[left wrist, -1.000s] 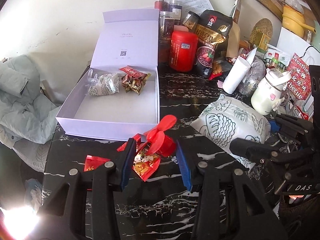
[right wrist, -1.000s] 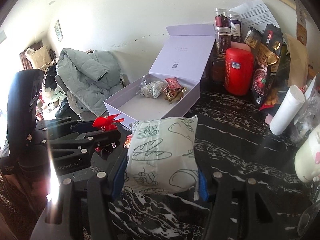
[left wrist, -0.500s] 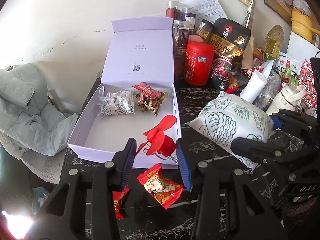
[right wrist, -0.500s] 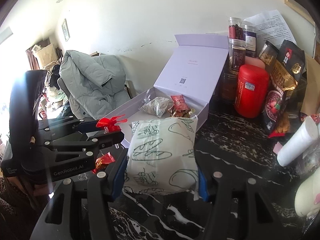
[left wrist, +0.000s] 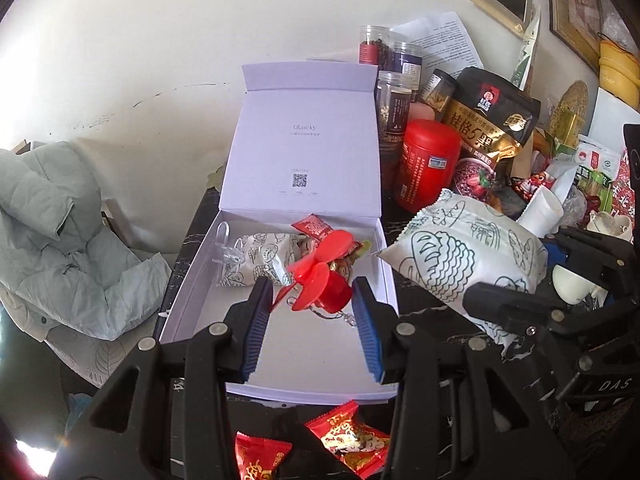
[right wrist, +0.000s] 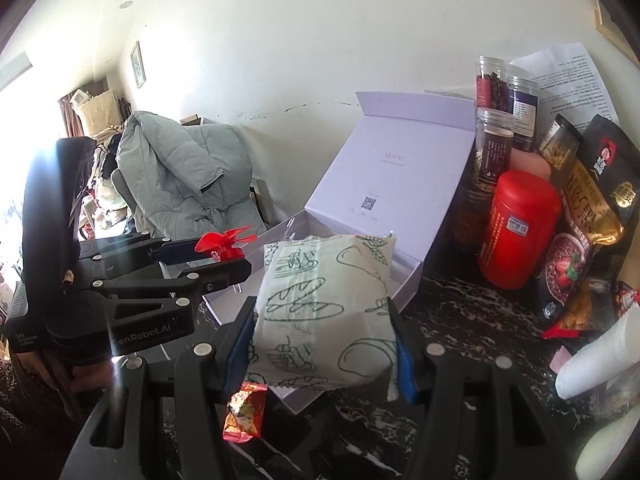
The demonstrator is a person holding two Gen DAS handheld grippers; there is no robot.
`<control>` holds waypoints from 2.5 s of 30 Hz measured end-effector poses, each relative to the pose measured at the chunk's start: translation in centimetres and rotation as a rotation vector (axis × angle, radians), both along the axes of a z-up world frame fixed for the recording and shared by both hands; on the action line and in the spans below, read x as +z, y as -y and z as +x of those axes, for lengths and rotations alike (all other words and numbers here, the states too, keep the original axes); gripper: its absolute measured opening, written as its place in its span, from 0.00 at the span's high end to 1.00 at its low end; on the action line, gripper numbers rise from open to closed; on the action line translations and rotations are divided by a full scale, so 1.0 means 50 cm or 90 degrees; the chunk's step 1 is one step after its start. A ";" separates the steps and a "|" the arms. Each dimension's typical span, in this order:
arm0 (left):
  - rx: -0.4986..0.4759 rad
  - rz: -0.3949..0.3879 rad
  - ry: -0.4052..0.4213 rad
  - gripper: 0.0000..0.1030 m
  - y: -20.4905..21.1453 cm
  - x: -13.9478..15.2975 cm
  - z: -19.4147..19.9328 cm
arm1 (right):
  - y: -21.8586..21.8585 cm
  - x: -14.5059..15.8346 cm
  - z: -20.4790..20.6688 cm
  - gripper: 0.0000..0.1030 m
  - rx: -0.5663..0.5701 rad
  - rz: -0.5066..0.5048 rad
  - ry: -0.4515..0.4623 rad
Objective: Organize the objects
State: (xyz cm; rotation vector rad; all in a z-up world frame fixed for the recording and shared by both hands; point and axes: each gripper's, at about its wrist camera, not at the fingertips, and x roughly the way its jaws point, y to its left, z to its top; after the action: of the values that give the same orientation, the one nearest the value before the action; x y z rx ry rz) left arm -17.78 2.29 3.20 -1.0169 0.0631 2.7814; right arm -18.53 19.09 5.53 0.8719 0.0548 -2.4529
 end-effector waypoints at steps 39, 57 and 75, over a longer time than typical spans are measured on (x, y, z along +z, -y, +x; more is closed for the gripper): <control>0.046 0.009 0.105 0.62 0.049 -0.160 -0.178 | 0.083 -0.143 -0.210 0.42 0.075 0.016 0.114; 0.054 0.016 0.155 0.62 0.066 -0.217 -0.190 | 0.122 -0.188 -0.209 0.42 0.111 0.064 0.149; 0.083 -0.035 0.182 0.61 0.074 -0.251 -0.200 | 0.158 -0.229 -0.198 0.42 0.150 0.116 0.177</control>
State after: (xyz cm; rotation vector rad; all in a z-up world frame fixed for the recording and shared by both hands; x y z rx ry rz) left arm -27.76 -1.41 -9.36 -1.4710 0.0359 2.7273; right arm -28.41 11.18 -5.90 1.2058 0.2678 -2.1124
